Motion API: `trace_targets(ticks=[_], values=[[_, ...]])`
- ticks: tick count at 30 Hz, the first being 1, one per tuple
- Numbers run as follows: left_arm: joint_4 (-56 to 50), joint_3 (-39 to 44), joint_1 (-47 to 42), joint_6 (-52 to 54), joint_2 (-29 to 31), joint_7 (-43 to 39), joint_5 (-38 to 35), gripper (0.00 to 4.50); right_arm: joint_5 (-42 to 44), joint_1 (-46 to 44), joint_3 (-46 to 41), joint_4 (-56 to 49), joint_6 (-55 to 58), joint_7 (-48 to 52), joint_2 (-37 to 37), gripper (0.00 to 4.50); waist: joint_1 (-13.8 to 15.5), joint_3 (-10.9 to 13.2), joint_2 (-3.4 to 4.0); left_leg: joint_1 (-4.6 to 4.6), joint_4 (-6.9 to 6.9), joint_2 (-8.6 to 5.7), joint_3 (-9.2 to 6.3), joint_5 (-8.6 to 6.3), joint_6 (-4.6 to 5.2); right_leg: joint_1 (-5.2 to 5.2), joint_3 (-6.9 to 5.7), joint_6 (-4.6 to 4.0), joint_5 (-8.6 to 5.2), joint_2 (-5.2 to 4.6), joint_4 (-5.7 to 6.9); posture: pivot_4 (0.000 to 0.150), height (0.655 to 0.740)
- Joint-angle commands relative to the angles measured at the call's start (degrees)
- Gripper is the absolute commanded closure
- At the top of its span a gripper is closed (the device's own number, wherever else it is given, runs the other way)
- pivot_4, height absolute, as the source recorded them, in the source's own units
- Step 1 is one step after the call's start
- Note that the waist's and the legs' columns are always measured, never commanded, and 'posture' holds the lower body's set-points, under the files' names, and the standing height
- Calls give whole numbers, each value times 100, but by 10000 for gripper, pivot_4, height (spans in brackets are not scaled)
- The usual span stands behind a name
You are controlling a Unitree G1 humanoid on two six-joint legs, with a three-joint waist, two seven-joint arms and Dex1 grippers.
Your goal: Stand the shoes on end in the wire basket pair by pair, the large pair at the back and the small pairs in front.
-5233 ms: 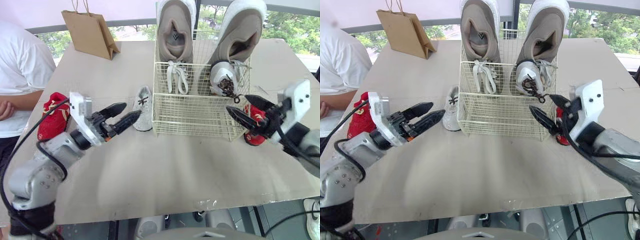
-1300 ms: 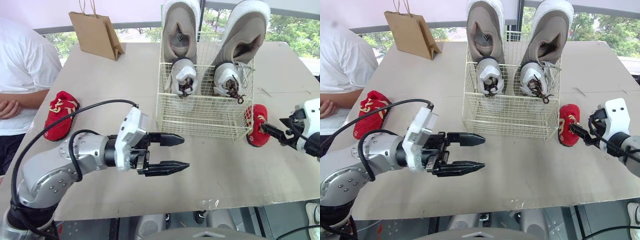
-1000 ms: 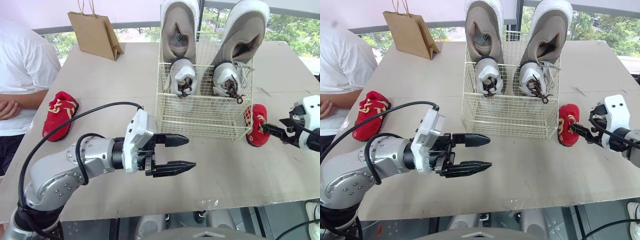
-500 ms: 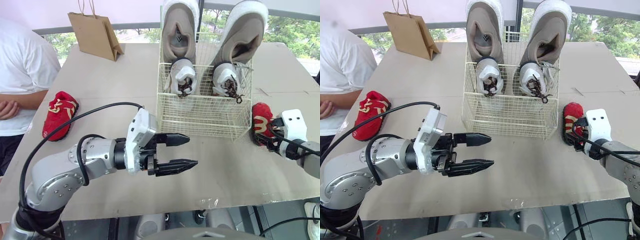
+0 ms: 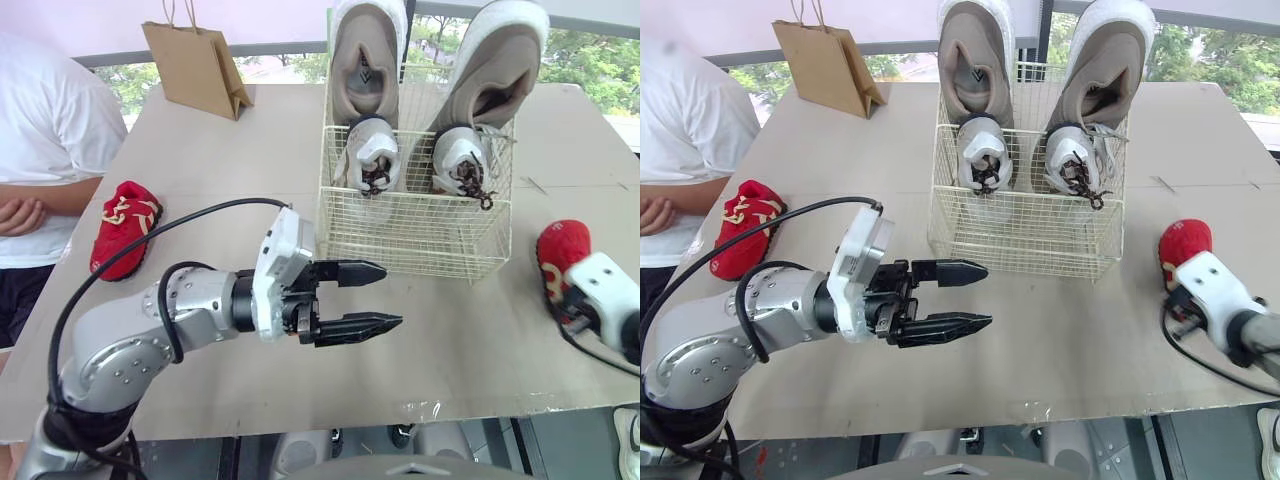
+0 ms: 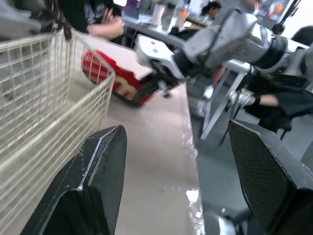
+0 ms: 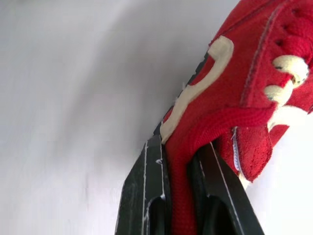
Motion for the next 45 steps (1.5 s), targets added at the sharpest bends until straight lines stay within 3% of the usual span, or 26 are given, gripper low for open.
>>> trace_targets(ticks=[1, 4, 9, 11, 13, 16, 18, 20, 22, 25, 33, 41, 45], values=[[192, 4, -355, 133, -114, 64, -563, 9340, -325, 988, -2000, -491, -1227, 2769, 40, 44545, -11, 0, 1, 4, 0, 4, -3, -10, 17, 2, 0, 0, 0, 6, 2, 1500, 7400], [547, -87, -761, 333, -228, 146, -935, 9340, 109, 1363, -3101, -767, -1847, 4730, 113, 44545, -23, 0, 1, 23, 1, 24, -10, -10, 16, 17, 0, -1, 0, 29, 3, 1500, 7400], [1168, -34, -1415, 662, -322, 412, -1717, 9340, 1406, 230, -3034, -1089, -1989, 5438, -588, 44545, -101, 3, -4, 31, 7, 34, -8, -9, 12, 21, 3, -2, 1, 22, 3, 1500, 7400], [1573, 27, -1777, 908, -192, 467, -2099, 9340, 1504, -421, -2391, -1043, -2555, 5497, -1099, 44545, -117, 5, -7, 28, 8, 31, -9, -20, -8, 20, 1, -3, 1, -6, 4, 1500, 7400], [2195, 58, -2173, 1358, 111, 13, -2123, 9340, 1324, -1156, -1468, -781, -3513, 5428, -1640, 44545, -137, 9, -6, 24, 7, 29, -10, -21, -10, 14, -2, -4, 1, -12, 3, 1500, 7400], [2781, -78, -2614, 1831, 306, -308, -1947, 9340, 1000, -2151, -174, -310, -4552, 5169, -2184, 44545, -143, 12, -2, 13, -1, 21, -3, -16, -7, -4, -2, -6, 1, -12, 6, 1500, 7400], [3043, -334, -2963, 2305, 489, -664, -1642, 9340, 490, -3311, 1082, 96, -5352, 5013, -2251, 44545, -142, 20, -7, 7, -4, 17, 2, 6, -16, -10, -1, -7, -1, -13, 4, 1500, 7400], [3235, -602, -3365, 2857, 676, -1177, -1410, 9340, -565, -5368, 2703, 781, -6014, 5377, -1250, 44545, -167, 30, -29, -1, -5, 12, 4, 7, -16, -19, -2, -8, -1, -5, 1, 1500, 7400], [3456, -798, -3721, 3389, 718, -1434, -1367, 9340, -1313, -6885, 3749, 1509, -6540, 5752, -293, 44545, -245, 44, -36, 5, 0, 8, 17, 7, -15, -10, 7, -4, 1, 7, -9, 1500, 7400], [3752, -1010, -4090, 3930, 598, -1536, -1191, 9340, -1692, -7947, 4480, 2248, -7166, 5906, 322, 44545, -255, 56, -41, 3, 1, -13, 7, 10, -12, -14, 11, -3, 1, -3, 12, 1500, 7400], [5076, -1155, -4920, 4442, 327, -1641, -1106, 9340, -1726, -8568, 5038, 2727, -7936, 5906, 824, 44545, -152, 57, -40, -4, -1, -15, -13, 11, -16, -15, 0, -9, 2, -7, 21, 1500, 7400], [5111, -1489, -5060, 4442, 154, -1552, -694, 9340, -1857, -8859, 5139, 2917, -8308, 5902, 1203, 44545, -159, 57, -39, 6, 11, -17, -5, 13, -19, -17, 6, -11, 2, -13, 56, 1500, 7400], [4987, -1632, -5066, 4442, 234, -1738, -502, 16673, -1927, -8973, 5099, 2998, -8384, 5826, 1318, 45000, -164, 57, -39, 11, 14, -19, -7, 16, -23, -19, 8, -11, 1, -13, 76, 1500, 7400]])
